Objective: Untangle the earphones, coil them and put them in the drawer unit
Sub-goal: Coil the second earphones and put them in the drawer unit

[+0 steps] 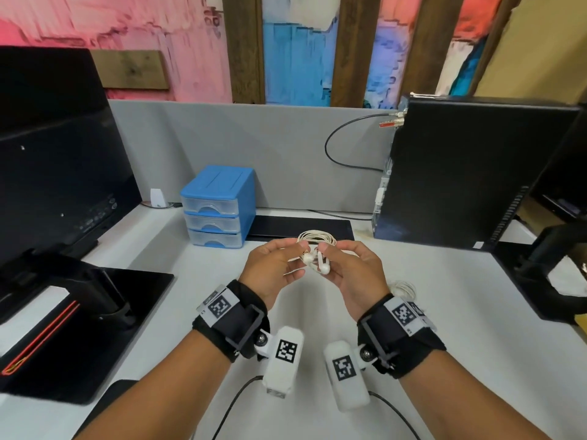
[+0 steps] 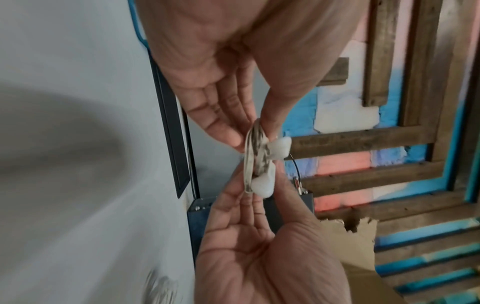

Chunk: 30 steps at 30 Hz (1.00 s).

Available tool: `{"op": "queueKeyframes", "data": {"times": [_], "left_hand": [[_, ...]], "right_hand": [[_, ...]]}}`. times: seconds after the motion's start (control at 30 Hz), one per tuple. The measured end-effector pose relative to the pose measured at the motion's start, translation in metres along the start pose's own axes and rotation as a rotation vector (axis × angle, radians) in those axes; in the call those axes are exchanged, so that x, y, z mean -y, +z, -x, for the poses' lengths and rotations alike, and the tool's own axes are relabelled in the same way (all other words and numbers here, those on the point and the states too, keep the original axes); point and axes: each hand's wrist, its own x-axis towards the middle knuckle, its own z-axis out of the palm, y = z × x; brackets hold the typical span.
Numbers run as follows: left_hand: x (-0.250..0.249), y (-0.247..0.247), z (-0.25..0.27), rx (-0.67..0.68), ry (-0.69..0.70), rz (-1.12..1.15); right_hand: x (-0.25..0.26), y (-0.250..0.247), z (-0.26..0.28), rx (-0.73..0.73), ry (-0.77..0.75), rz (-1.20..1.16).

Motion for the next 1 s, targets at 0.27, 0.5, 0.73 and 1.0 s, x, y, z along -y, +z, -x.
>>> {"op": "queueKeyframes", "data": {"times": [0.27, 0.5, 0.73, 1.0], "left_hand": [[-0.028, -0.036, -0.046, -0.150, 0.021, -0.119], [-0.062, -0.089, -0.091, -0.437, -0.108, 0.211], [-0.081, -0.085, -0.108, -0.447, -0.037, 0.202], [-0.032, -0.044, -0.091, -0.352, -0.050, 0.342]], "right_hand": [[-0.002, 0.048, -0.062, -0.015, -0.010, 0.173], [0.005, 0.067, -0.092, 0.073, -0.046, 0.362], [0.014, 0.064, -0.096, 0.100, -0.067, 0.414], [0.033, 0.061, -0.092, 0.116, -0.077, 0.392]]}}
